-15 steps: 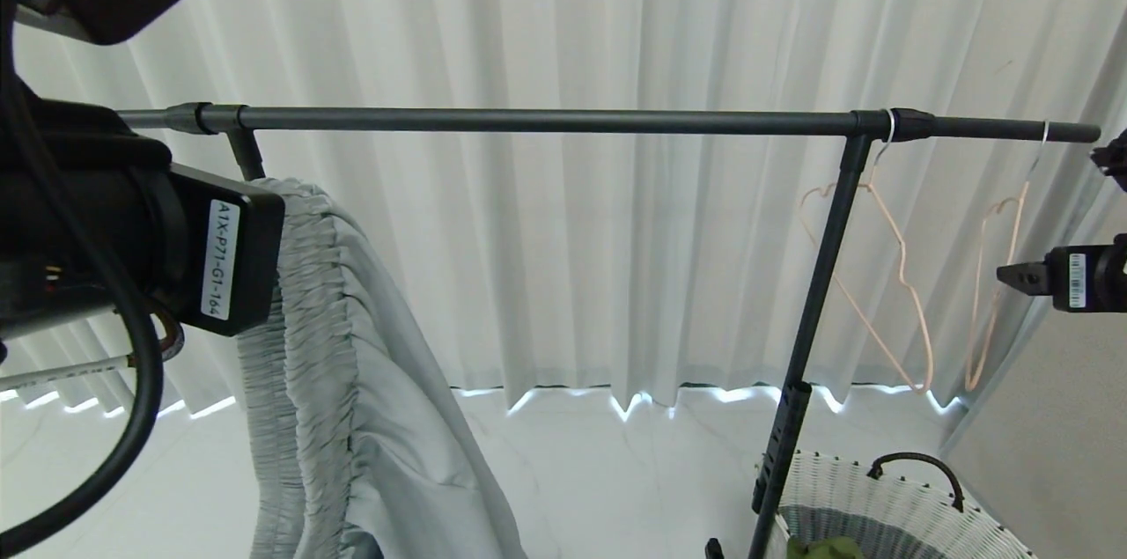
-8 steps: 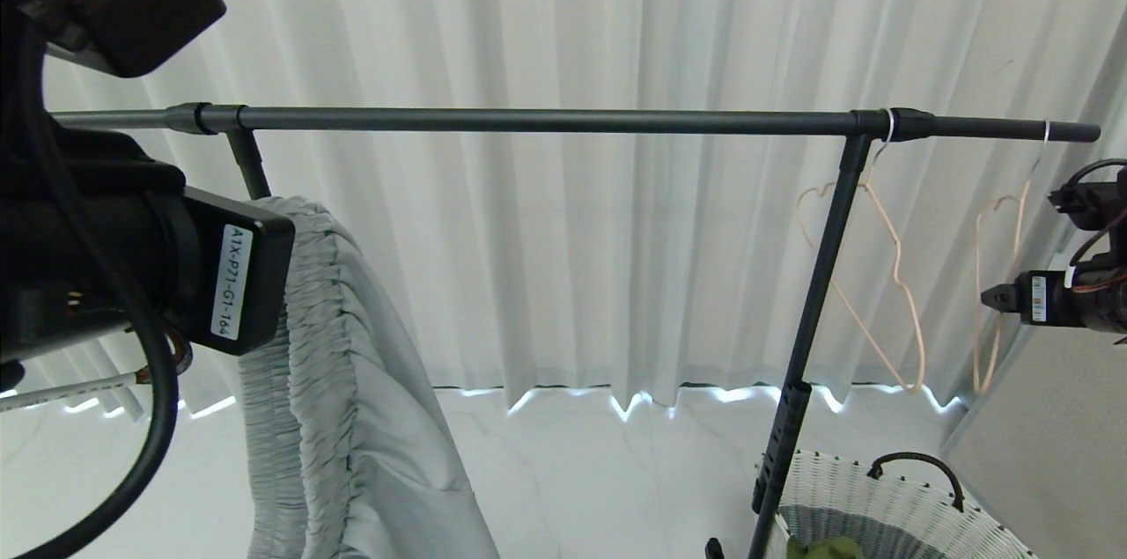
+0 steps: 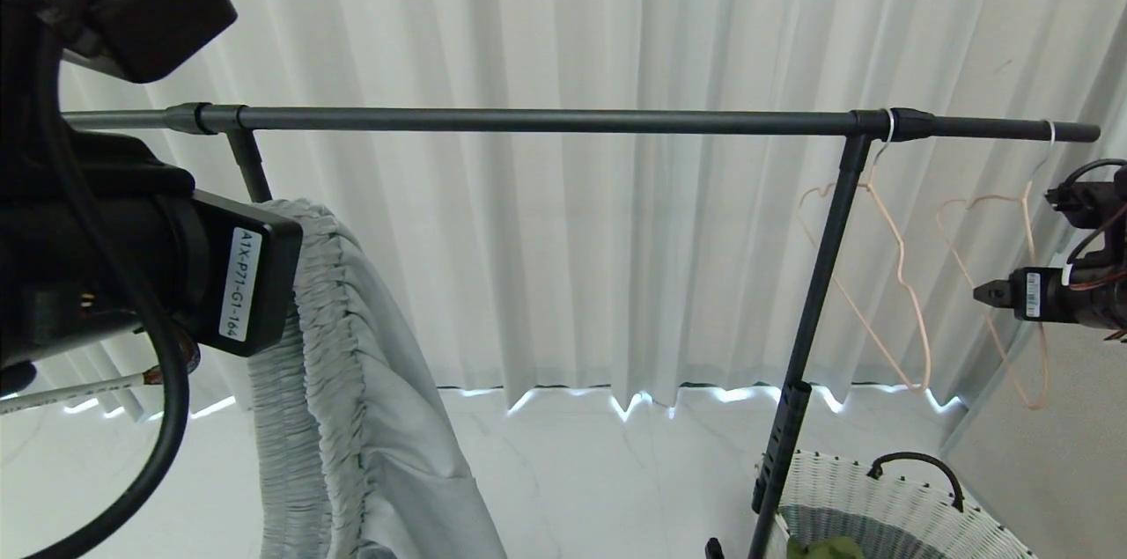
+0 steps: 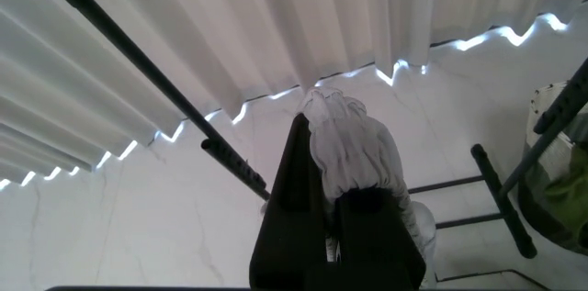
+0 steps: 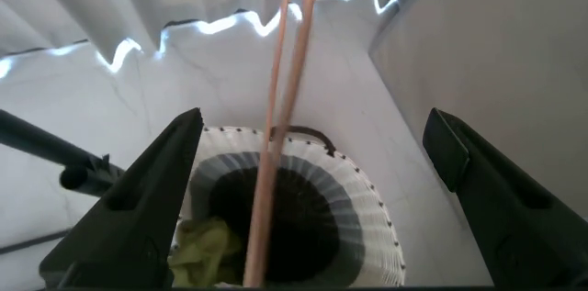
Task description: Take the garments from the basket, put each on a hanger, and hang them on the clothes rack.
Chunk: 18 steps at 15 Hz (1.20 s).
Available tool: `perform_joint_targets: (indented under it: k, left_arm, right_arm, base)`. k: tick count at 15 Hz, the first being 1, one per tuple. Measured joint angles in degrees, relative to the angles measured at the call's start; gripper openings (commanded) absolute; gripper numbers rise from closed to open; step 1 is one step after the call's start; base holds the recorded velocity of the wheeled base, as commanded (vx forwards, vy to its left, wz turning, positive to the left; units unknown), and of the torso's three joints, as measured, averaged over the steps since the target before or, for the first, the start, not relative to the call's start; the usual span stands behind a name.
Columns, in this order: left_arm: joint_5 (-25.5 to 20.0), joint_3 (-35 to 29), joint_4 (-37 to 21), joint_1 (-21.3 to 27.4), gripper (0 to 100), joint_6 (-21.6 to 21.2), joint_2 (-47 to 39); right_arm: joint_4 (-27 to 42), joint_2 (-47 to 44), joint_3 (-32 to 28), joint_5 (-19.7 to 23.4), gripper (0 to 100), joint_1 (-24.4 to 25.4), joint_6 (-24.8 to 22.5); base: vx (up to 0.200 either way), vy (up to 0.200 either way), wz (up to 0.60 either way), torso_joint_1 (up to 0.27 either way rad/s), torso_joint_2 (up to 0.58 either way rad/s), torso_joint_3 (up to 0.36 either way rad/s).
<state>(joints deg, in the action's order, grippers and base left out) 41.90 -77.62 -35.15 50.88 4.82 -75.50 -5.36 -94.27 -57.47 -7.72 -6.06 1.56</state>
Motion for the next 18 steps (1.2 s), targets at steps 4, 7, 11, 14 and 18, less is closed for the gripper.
perform_joint_targets:
  k: [4, 7, 11, 14, 18]
  left_arm:
    - [0.0, 0.0, 0.0, 0.0, 0, 0.0, 0.06]
    - [0.0, 0.0, 0.0, 0.0, 0, 0.0, 0.06]
    - [0.0, 0.0, 0.0, 0.0, 0, 0.0, 0.06]
    - [0.0, 0.02, 0.0, 0.0, 0, 0.0, 0.11]
    - [0.02, 0.02, 0.0, 0.0, 0, -0.02, 0.13]
  right_arm:
    - [-0.4, -1.78, -0.72, 1.76, 100, -3.01, 0.13]
    - [-1.94, -4.32, -1.88, 4.39, 0, -5.86, 0.0]
    - [-1.96, -5.78, -2.58, 5.84, 0, -6.42, -1.99]
    - [-2.07, -6.34, -3.12, 7.81, 0, -6.42, -3.15]
    - [-2.33, -6.12, -3.64, 9.48, 0, -6.36, -3.56]
  base:
    - [0.0, 0.0, 0.0, 0.0, 0.0, 0.0]
    - [0.0, 0.0, 0.0, 0.0, 0.0, 0.0]
    - [0.0, 0.0, 0.0, 0.0, 0.0, 0.0]
    - [0.0, 0.0, 0.0, 0.0, 0.0, 0.0]
    - [0.0, 0.0, 0.0, 0.0, 0.0, 0.0]
